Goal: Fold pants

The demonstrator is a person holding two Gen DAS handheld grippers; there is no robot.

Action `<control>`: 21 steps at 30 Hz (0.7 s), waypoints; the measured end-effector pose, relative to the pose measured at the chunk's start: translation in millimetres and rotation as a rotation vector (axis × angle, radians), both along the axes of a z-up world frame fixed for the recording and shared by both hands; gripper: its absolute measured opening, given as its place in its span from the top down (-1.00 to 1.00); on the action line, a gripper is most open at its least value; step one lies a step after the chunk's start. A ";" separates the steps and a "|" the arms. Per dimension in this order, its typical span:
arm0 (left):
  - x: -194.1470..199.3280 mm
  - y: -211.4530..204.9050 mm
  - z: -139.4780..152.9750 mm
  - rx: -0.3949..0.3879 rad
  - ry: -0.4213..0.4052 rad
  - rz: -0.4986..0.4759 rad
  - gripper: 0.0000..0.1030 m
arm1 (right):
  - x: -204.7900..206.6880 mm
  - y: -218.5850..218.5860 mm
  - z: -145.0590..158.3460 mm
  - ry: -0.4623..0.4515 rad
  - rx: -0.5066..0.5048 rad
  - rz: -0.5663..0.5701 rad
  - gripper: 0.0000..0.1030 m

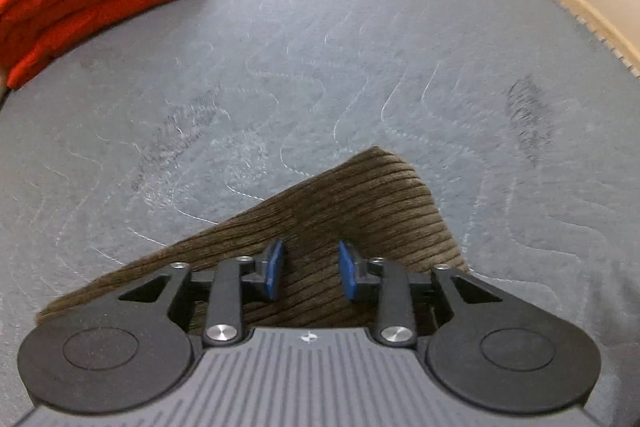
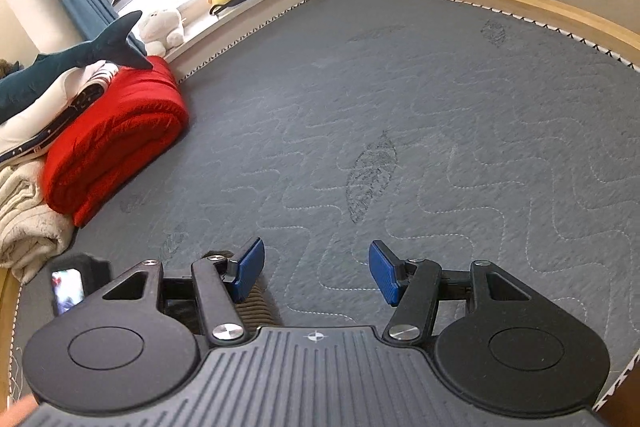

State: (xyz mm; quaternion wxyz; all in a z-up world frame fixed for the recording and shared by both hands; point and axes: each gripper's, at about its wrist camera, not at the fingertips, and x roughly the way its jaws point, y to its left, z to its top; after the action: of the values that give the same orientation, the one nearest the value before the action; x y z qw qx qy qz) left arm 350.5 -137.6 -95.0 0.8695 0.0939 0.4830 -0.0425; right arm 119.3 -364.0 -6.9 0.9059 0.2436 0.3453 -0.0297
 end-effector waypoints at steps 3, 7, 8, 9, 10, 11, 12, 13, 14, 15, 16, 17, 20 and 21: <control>-42.0 28.7 21.8 -0.027 -0.076 0.028 0.20 | -1.4 0.9 2.3 -0.001 0.012 0.006 -0.18; -94.3 86.8 12.6 0.049 -0.056 0.092 0.16 | -4.5 14.5 -0.1 -0.002 -0.001 0.042 -0.19; -103.1 108.8 -0.1 0.049 -0.013 0.099 -0.26 | -5.4 19.9 -1.1 0.002 -0.006 0.057 -0.19; -114.3 133.2 -3.9 -0.023 -0.009 0.127 -0.39 | -6.8 26.7 -2.3 0.006 -0.014 0.076 -0.19; -122.7 151.2 -2.2 -0.083 -0.002 0.164 -0.39 | -8.8 34.4 -3.4 0.008 -0.026 0.099 -0.19; -132.2 164.7 2.0 -0.104 0.001 0.208 -0.39 | -11.4 41.7 -3.9 0.006 -0.041 0.120 -0.19; -141.0 173.3 6.1 -0.101 0.005 0.238 -0.39 | -14.5 48.7 -4.0 0.003 -0.056 0.138 -0.19; -151.9 179.8 10.6 -0.092 0.006 0.256 -0.36 | -18.6 55.9 -4.5 -0.001 -0.069 0.155 -0.19; -164.2 183.7 15.5 -0.080 0.005 0.259 -0.28 | -22.5 62.1 -4.6 -0.007 -0.077 0.171 -0.19; -178.8 186.0 21.2 -0.064 0.000 0.253 -0.26 | -26.6 67.7 -4.6 -0.013 -0.080 0.188 -0.19; -192.7 186.8 27.1 -0.061 -0.012 0.244 -0.26 | -31.6 73.7 -4.4 -0.021 -0.084 0.200 -0.19; -209.5 187.8 35.8 -0.064 -0.028 0.232 -0.27 | -36.4 79.7 -3.1 -0.030 -0.088 0.209 -0.19; -258.9 183.8 59.5 -0.071 -0.096 0.205 -0.44 | -52.8 97.1 3.9 -0.083 -0.105 0.243 -0.19; -273.4 180.9 67.9 -0.070 -0.132 0.206 -0.58 | -57.7 103.5 6.1 -0.104 -0.123 0.252 -0.19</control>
State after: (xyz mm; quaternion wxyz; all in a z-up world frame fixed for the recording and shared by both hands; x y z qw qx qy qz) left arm 77.1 43.3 -27.1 0.9020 0.0157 0.4298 0.0364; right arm 61.7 -260.6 -0.9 0.9323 0.1435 0.3233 0.0758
